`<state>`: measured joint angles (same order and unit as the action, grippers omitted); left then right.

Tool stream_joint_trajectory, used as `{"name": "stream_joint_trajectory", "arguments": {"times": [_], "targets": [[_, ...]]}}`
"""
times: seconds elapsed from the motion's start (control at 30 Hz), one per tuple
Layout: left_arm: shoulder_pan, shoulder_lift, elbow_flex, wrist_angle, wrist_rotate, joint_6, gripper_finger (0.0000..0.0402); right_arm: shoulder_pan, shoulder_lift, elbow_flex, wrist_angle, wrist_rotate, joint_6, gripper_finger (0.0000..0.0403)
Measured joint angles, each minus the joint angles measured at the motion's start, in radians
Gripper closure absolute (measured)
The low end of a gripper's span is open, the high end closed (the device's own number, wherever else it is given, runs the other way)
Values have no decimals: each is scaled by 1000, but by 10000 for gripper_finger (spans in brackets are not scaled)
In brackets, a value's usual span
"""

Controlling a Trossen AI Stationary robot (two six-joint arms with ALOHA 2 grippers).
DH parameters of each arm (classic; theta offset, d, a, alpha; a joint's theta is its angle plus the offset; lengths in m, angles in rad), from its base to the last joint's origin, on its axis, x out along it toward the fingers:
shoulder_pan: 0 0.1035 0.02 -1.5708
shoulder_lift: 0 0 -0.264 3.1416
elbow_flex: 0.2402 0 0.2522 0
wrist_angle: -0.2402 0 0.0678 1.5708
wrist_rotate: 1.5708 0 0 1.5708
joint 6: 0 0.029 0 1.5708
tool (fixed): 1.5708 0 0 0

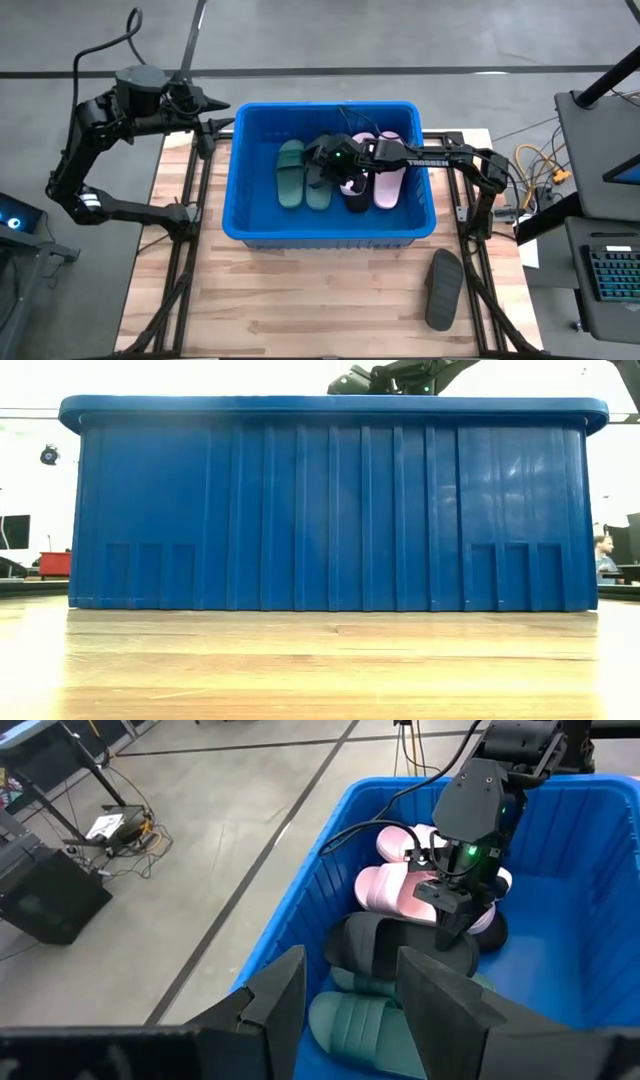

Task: Pick and place slides into bin
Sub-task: Put the black slide into the bin

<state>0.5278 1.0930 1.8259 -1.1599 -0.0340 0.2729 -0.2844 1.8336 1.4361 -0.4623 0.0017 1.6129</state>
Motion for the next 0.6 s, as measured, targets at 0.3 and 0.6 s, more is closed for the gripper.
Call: {"name": "stream_joint_trajectory", "arguments": {"times": [0.3, 0.6], "targets": [[0, 0, 0, 0, 4, 0, 258, -2, 0, 0, 14, -2, -63, 292], [0, -1, 0, 0, 7, -2, 258, -23, 0, 0, 49, -85, -59, 291]]}}
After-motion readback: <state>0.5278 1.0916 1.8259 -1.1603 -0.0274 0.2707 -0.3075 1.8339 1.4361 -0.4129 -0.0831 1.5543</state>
